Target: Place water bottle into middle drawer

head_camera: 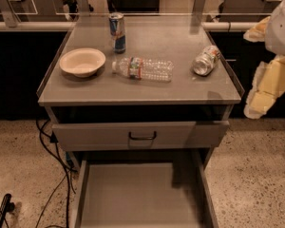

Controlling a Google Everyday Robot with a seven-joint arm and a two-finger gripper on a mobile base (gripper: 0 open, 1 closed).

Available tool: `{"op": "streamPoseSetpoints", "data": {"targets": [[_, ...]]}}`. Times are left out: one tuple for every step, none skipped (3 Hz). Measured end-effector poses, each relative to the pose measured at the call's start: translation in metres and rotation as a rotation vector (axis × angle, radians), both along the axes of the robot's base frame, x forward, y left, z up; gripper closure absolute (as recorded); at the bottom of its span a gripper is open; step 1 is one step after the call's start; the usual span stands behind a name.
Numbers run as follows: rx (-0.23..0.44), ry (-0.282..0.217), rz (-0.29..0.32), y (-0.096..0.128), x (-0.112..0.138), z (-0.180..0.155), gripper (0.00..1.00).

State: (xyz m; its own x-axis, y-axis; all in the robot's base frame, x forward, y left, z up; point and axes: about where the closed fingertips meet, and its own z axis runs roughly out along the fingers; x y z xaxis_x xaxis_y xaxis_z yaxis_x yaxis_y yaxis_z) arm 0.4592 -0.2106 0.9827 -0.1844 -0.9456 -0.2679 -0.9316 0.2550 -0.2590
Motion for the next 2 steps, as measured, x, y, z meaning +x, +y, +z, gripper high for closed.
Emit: {"op": "streamPoseSetpoints", "data": {"targets": [[0.127, -0.046, 0.054, 0.018, 0.035, 0.010, 0.00], [0.263, -0.058, 0.078, 0.041, 0.062, 0.020, 0.00]]}}
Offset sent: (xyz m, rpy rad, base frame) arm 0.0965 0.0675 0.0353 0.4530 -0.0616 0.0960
